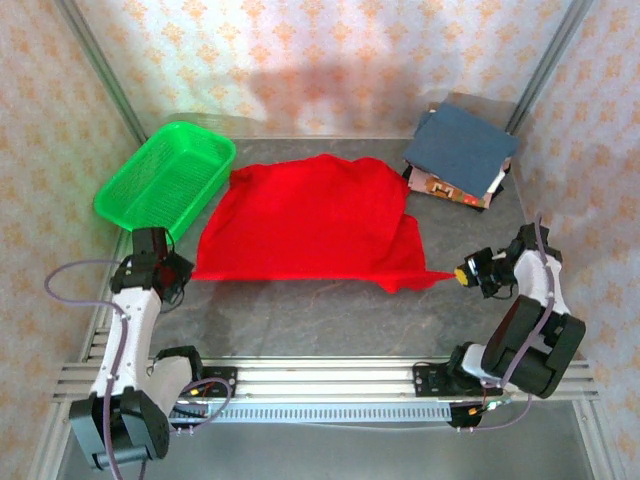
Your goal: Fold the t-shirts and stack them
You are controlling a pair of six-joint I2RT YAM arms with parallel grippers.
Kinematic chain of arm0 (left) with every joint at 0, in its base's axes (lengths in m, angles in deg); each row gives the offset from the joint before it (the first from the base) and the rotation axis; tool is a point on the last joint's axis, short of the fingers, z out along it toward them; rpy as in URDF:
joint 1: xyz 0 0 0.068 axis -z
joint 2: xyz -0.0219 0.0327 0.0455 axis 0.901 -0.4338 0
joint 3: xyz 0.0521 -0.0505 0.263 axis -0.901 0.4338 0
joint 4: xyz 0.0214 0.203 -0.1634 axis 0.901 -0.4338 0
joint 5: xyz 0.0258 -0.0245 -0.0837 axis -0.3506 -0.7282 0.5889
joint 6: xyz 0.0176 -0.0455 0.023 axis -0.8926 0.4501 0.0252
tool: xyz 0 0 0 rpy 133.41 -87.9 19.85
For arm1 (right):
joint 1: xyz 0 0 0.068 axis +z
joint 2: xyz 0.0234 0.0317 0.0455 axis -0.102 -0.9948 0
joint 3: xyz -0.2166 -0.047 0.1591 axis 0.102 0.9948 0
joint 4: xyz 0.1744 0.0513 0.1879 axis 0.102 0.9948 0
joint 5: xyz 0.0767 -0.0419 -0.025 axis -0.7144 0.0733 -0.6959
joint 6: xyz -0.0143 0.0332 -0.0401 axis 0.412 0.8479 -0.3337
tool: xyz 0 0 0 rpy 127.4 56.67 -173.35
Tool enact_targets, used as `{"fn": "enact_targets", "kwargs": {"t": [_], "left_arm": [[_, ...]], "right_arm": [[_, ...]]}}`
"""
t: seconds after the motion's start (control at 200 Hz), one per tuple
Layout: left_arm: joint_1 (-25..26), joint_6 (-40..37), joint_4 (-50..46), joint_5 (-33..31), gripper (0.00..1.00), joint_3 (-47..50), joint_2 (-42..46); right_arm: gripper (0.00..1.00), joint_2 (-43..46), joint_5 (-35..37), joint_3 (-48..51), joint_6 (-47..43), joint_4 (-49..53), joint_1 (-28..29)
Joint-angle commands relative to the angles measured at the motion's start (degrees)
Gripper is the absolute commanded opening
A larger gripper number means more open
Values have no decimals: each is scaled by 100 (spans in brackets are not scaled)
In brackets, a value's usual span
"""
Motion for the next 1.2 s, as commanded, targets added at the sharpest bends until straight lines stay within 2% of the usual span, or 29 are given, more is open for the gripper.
{"fn": "enact_targets", "kwargs": {"t": [0.0,0.355,0.936,1.161,1.176,1.196], "left_arm": [[-66,424,-466,-898,0,373,330],[-70,875,-485,-891,0,1185,562],[-70,1149,-387,-841,0,1775,790],[-74,1239,-408,-908,0,1831,769],[-73,1245,-418,-908,1,1833,765],[-67,1246,-414,-894,9,1840,757]], "right_arm": [[0,165,427,212,-80,-115,-32],[0,326,949,321,259,224,-32],[0,758,666,1102,886,143,-32],[0,828,765,1344,967,31,-32],[0,829,762,1351,966,31,-32],[0,828,775,1355,969,24,-32]]}}
